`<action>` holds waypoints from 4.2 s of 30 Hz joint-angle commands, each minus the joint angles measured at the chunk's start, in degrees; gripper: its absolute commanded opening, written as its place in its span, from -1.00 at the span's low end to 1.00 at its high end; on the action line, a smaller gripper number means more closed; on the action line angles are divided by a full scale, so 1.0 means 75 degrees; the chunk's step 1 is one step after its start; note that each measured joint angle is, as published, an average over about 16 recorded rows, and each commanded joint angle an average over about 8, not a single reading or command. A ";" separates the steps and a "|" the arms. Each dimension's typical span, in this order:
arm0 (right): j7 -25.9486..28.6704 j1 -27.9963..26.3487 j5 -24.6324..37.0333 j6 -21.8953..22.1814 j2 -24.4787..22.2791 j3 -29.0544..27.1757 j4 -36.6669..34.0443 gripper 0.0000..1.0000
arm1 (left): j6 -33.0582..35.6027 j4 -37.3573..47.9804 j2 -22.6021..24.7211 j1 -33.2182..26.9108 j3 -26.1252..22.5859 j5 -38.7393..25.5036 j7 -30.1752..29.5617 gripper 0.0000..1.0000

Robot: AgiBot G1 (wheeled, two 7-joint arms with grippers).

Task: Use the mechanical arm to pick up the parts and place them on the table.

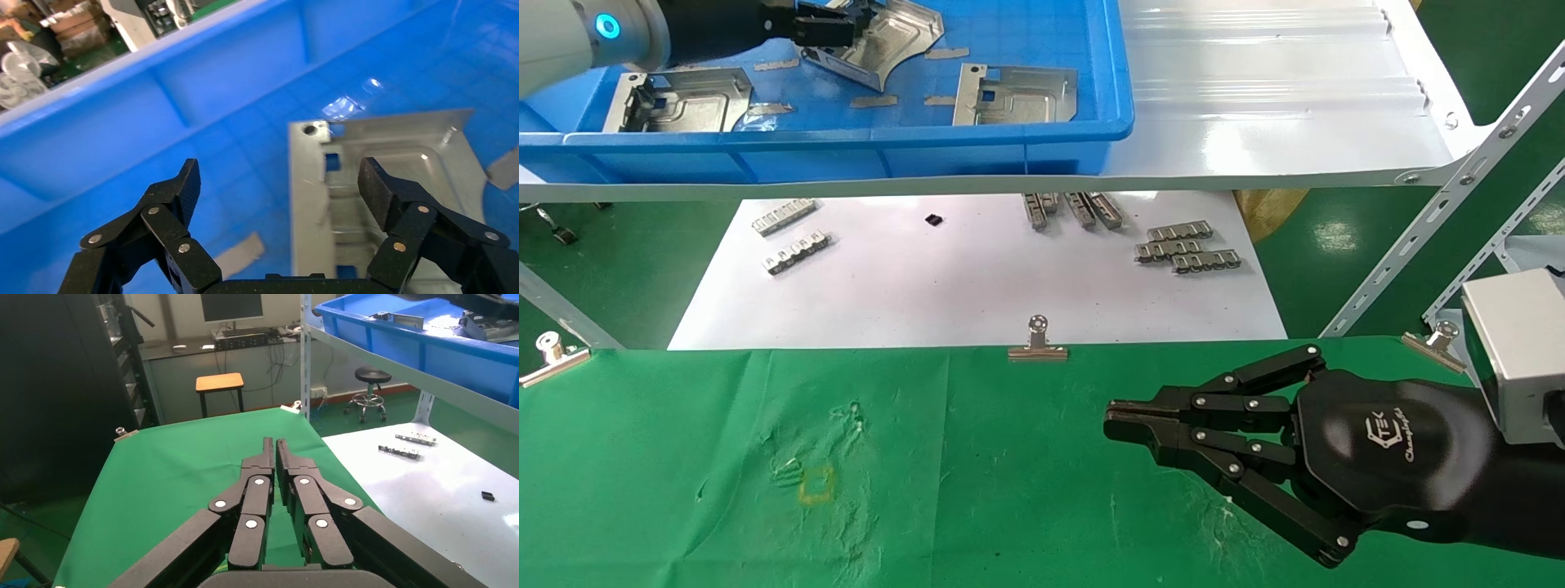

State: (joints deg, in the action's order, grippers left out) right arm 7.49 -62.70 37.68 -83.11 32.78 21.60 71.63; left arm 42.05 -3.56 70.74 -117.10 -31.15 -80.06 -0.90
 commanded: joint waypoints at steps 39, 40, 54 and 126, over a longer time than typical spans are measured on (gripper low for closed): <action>-0.0001 0.0000 -0.0001 0.0000 0.0000 0.0001 0.0000 1.00 | 0.1780 0.0149 -0.0493 -0.0398 0.0180 0.0270 0.0128 -1.00; -0.0001 0.0000 -0.0001 0.0000 0.0000 0.0001 0.0000 1.00 | 0.2053 0.0096 -0.0560 -0.0411 0.0210 0.0320 0.0183 -1.00; -0.0001 0.0000 -0.0001 0.0001 -0.0001 0.0002 0.0000 1.00 | 0.6639 -0.0957 -0.1747 -0.0006 0.0469 0.1235 0.1063 -1.00; -0.0002 0.0001 -0.0004 0.0003 -0.0002 0.0002 -0.0001 1.00 | 0.6652 -0.2156 -0.3629 0.4047 -0.2190 0.2500 0.3972 1.00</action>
State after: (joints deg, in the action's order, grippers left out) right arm 7.47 -62.69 37.65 -83.09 32.76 21.61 71.62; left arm 91.95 -20.36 43.42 -86.31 -47.17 -60.98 28.20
